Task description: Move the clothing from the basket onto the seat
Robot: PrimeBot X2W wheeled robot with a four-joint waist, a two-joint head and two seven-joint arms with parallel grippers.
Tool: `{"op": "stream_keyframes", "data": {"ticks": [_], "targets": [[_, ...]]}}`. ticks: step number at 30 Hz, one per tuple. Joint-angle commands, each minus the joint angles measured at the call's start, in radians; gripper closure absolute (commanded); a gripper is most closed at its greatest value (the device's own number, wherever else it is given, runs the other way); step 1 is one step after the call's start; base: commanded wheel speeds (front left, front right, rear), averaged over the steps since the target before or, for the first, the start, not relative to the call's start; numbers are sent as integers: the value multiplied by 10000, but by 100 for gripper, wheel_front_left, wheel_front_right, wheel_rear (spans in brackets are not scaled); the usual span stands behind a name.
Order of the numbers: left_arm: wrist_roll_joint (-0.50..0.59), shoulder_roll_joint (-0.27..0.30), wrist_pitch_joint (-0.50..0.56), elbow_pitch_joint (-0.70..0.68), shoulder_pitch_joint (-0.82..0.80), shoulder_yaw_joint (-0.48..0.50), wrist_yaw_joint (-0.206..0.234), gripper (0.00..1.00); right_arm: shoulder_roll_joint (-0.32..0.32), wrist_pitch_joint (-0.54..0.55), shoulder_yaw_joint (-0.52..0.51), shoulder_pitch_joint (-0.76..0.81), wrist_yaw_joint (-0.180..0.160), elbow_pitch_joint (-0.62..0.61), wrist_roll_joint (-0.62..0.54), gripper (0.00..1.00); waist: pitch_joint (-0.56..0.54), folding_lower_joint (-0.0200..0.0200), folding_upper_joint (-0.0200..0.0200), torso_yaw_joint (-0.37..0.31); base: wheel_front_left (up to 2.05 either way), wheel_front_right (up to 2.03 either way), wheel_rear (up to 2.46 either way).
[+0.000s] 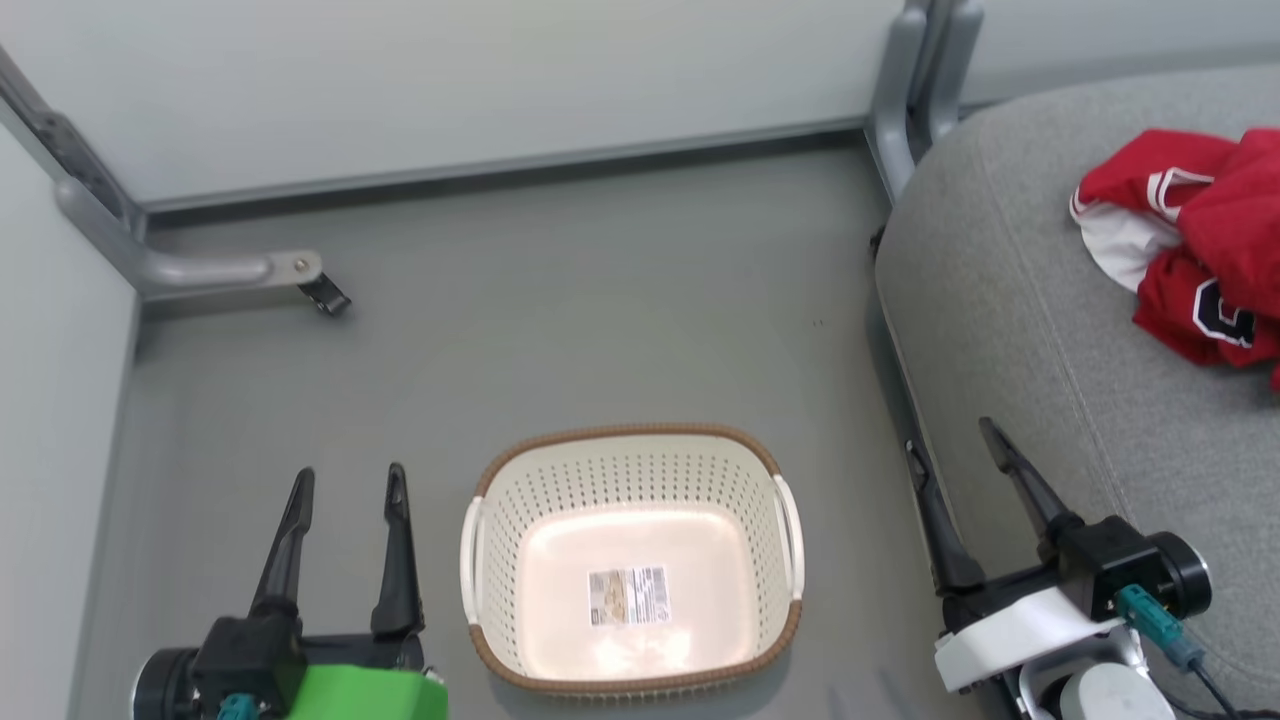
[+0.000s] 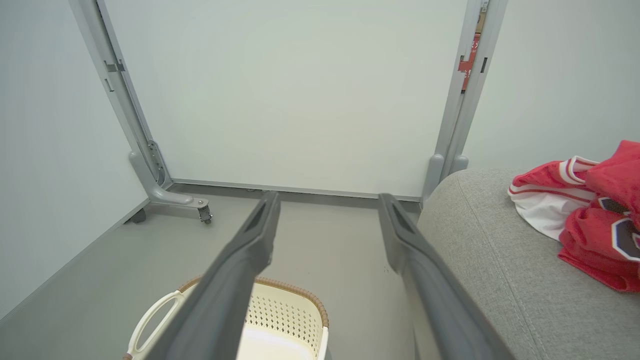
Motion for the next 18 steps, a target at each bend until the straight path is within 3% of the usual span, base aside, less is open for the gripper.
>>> {"op": "stream_keyframes", "data": {"ticks": [1,18], "targets": [[43,-38,-3,-97,338,142,-58,0,-25,-2,84,274,-14,-57,71,0,-975,1,0,484,0,0,0],[207,-110,-3,-442,1082,381,-108,0,-6,-1,439,691,-13,-394,294,0,-1245,1,0,15,0,0,0]]}}
